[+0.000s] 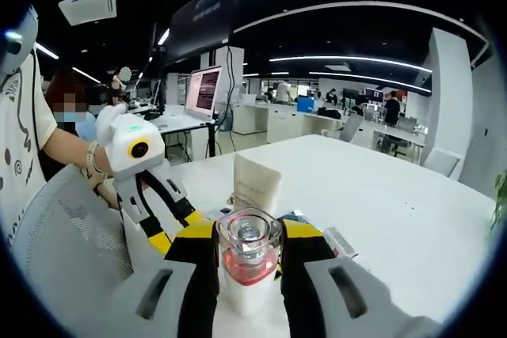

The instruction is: Arrange the skincare products in the storage area until every visible bottle or jar stands upright without overlapping.

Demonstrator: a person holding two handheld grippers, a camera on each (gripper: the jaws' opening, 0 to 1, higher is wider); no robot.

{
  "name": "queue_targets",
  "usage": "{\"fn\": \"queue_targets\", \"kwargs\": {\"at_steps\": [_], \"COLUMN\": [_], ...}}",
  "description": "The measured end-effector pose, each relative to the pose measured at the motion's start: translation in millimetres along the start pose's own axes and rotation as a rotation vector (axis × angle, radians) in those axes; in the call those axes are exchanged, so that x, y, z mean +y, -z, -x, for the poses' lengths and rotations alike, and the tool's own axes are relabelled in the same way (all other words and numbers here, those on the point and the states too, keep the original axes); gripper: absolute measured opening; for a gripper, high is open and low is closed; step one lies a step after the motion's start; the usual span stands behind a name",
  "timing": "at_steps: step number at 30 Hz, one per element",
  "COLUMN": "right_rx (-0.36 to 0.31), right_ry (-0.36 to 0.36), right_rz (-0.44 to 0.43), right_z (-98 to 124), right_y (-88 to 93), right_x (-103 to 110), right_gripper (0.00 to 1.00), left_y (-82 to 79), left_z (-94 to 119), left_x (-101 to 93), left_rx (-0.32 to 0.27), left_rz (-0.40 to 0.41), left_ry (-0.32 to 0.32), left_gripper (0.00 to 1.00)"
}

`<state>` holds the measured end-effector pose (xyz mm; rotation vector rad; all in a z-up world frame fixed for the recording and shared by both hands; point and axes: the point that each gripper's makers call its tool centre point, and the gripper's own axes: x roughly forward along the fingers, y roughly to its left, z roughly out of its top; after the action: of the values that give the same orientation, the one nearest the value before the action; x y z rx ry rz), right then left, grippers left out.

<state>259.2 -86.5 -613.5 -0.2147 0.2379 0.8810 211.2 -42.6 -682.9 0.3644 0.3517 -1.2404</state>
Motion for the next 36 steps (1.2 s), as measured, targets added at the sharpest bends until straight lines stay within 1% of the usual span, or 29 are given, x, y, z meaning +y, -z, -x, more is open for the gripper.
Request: {"fn": "queue_targets", "kwargs": {"at_steps": [3, 8, 14, 19, 36], "right_rx": [0.000, -0.014, -0.029, -0.038, -0.064], "right_ry": [-0.006, -0.006, -0.018, -0.015, -0.022], "right_rz": [0.002, -0.004, -0.001, -0.012, -0.009], "right_z": [-0.6, -2.8, -6.1, -9.3, -17.1], "right_y": [-0.5, -0.5, -2.1, -2.2, -5.3], "right_x": [0.7, -5.1, -6.8, -13.6, -19.7], "right_gripper": [0.28, 0.29, 0.29, 0.29, 0.29], "left_y": [1.4, 1.7, 2.7, 3.2, 3.8], "left_z": [0.4, 0.4, -0.7, 0.3, 0.8], "left_x": [1.1, 2.1, 1.5, 2.8, 3.1], "left_rx": [0.003, 0.001, 0.003, 0.002, 0.001], "left_rz": [0.001, 0.007, 0.010, 0.016, 0.022], "left_ry": [-0.002, -0.005, -0.002, -0.006, -0.010], "left_gripper": [0.18, 0.18, 0.18, 0.18, 0.17]}}
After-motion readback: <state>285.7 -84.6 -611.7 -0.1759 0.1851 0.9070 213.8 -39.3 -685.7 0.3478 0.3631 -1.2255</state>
